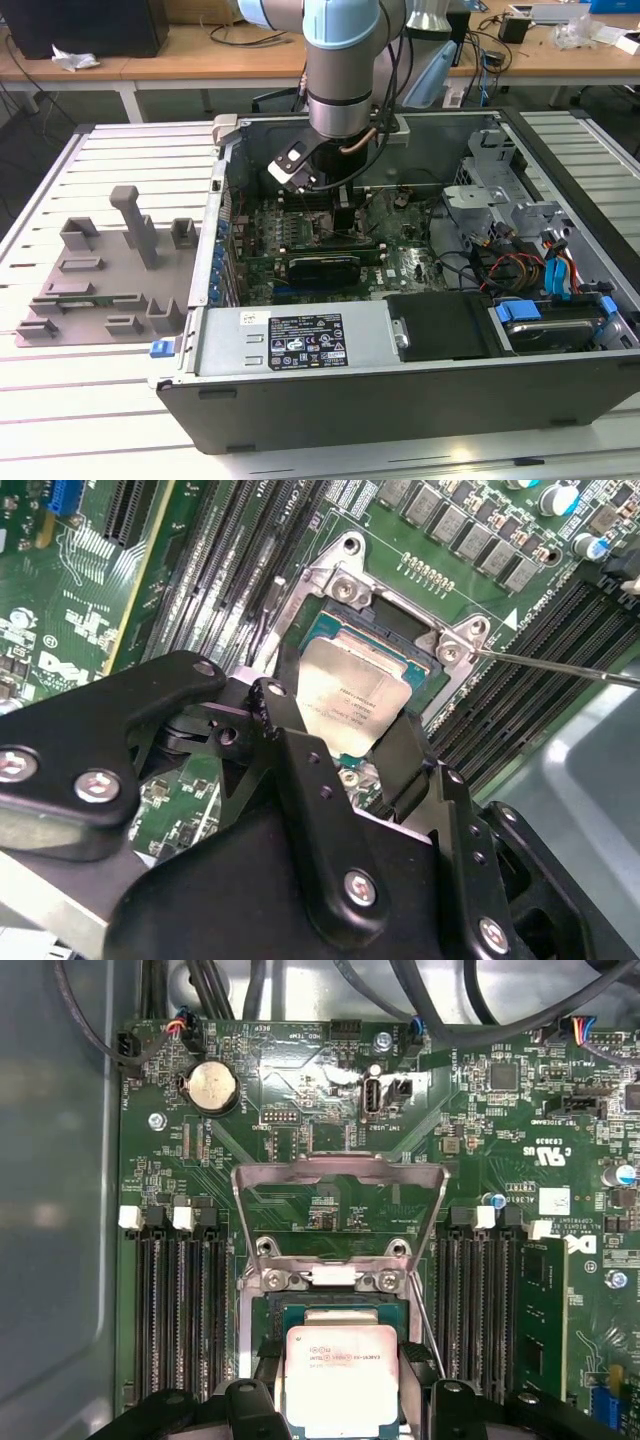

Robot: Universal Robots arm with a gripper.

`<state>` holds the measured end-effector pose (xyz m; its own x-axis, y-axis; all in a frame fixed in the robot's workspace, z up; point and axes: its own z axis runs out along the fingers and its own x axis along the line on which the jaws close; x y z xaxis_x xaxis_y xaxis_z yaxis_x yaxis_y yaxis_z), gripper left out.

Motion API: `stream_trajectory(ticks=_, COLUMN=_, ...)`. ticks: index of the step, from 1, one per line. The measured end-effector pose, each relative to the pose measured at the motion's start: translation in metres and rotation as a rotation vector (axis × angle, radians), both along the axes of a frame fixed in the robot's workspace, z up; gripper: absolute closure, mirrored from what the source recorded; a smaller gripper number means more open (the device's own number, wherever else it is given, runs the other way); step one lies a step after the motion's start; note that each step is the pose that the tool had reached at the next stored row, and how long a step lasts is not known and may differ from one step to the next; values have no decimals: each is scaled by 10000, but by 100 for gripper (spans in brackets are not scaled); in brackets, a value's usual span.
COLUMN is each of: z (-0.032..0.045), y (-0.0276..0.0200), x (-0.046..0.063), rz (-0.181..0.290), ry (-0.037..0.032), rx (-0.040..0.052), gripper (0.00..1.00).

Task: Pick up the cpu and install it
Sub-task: 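Place the cpu into insertion slot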

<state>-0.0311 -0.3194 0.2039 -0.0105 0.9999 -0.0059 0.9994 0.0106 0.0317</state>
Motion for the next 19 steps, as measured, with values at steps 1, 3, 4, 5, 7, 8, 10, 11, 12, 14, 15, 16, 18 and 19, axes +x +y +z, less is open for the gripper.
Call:
stream_trajectory(ticks=1, z=-8, y=0, x=0, rz=0, ry=0, rx=1, gripper=46)
stream_trajectory(ticks=3, z=-16, y=-1, x=0, rz=-28, ry=2, rx=8, gripper=46)
stream_trajectory(ticks=4, z=-19, y=-1, x=0, rz=-62, ry=2, rx=20, gripper=46)
stream_trajectory(ticks=5, z=-21, y=-1, x=0, rz=-93, ry=1, rx=32, gripper=46)
stream_trajectory(ticks=7, z=-26, y=2, x=0, rz=-163, ry=1, rx=70, gripper=46)
stream_trajectory(ticks=8, z=-27, y=5, x=0, rz=-170, ry=0, rx=80, gripper=46)
stream_trajectory(ticks=10, z=-31, y=8, x=0, rz=-176, ry=0, rx=84, gripper=46)
stream_trajectory(ticks=11, z=-32, y=11, x=0, rz=-176, ry=-1, rx=87, gripper=46)
stream_trajectory(ticks=12, z=-34, y=13, x=0, rz=-175, ry=-1, rx=89, gripper=46)
stream_trajectory(ticks=14, z=-36, y=15, x=0, rz=-173, ry=1, rx=91, gripper=46)
stream_trajectory(ticks=15, z=-41, y=17, x=0, rz=-174, ry=1, rx=92, gripper=46)
stream_trajectory(ticks=16, z=-45, y=17, x=-1, rz=-174, ry=1, rx=92, gripper=46)
stream_trajectory(ticks=18, z=-49, y=17, x=-1, rz=-174, ry=2, rx=91, gripper=46)
stream_trajectory(ticks=19, z=-49, y=17, x=-1, rz=-174, ry=2, rx=90, gripper=46)
